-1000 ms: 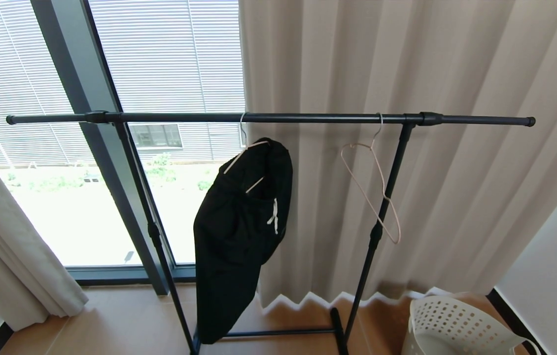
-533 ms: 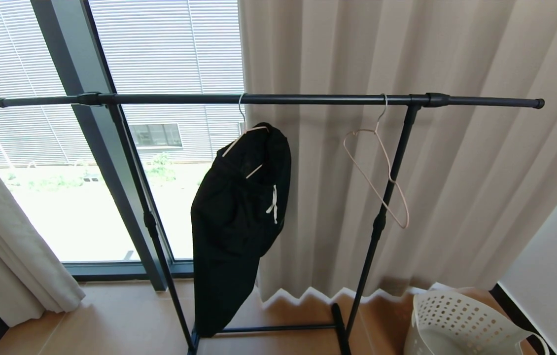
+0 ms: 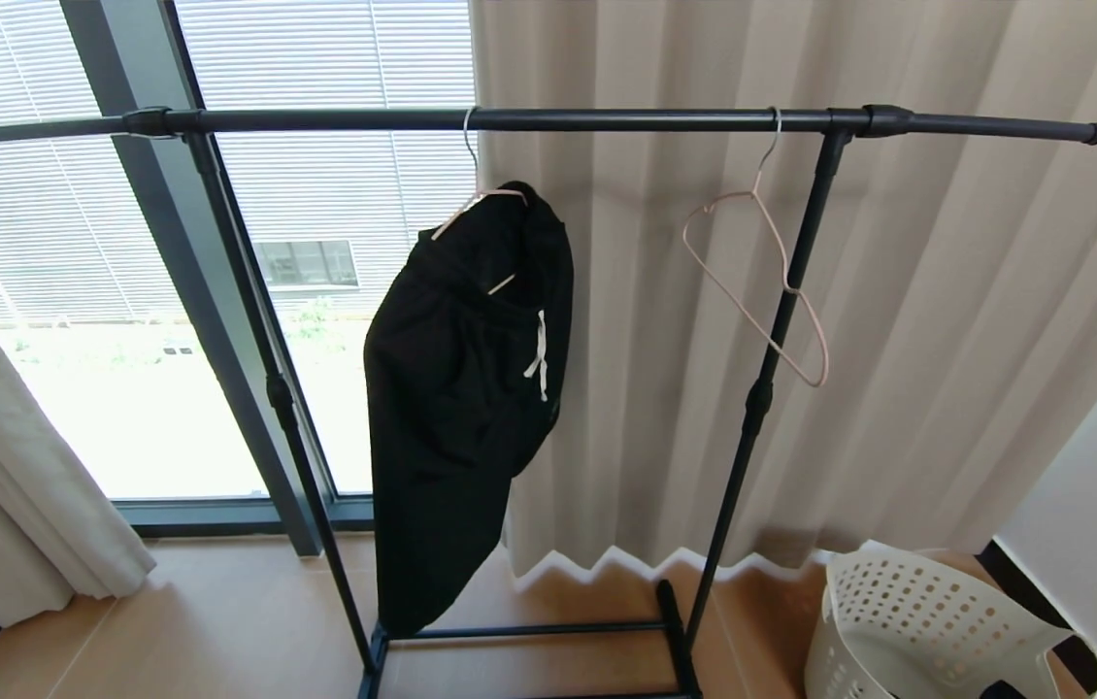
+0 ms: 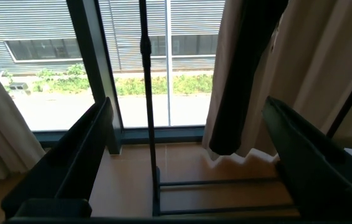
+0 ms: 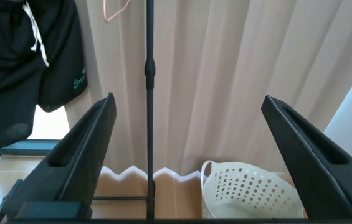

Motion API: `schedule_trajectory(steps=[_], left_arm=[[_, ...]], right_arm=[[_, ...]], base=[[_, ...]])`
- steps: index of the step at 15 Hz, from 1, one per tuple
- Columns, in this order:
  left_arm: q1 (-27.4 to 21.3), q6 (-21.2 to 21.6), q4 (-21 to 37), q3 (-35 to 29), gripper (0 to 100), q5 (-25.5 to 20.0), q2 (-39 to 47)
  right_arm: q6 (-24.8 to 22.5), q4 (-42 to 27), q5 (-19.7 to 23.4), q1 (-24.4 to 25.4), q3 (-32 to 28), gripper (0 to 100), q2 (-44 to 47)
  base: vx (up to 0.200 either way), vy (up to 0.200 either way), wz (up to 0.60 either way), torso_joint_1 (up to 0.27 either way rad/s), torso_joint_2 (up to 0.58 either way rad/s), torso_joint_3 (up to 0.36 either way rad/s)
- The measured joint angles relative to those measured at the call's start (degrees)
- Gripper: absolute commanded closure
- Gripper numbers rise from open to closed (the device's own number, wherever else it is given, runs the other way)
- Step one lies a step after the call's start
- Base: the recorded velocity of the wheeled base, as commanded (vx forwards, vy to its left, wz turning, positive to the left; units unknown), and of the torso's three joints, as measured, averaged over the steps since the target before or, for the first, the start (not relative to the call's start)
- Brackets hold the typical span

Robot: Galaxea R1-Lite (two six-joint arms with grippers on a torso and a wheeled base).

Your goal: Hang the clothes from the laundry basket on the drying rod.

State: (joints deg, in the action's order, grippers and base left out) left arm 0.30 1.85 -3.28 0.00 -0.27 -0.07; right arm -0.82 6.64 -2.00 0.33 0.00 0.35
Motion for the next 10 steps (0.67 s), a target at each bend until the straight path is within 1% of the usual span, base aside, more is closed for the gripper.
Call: schedule_trajectory(steps=[5, 10], left_arm=[[0.0, 0.0, 0.0, 0.0, 0, 0.0, 0.0], [0.0, -0.1, 0.0, 0.0, 0, 0.0, 0.0]], right_arm=[[0.0, 0.0, 0.0, 0.0, 0.0, 0, 0.0], [0.0, 0.0, 0.0, 0.0, 0.0, 0, 0.0]], base=[[0.0, 0.0, 0.0, -0.176, 0.51, 0.331], [0.0, 0.0, 0.0, -0.141, 0.48, 0.342]])
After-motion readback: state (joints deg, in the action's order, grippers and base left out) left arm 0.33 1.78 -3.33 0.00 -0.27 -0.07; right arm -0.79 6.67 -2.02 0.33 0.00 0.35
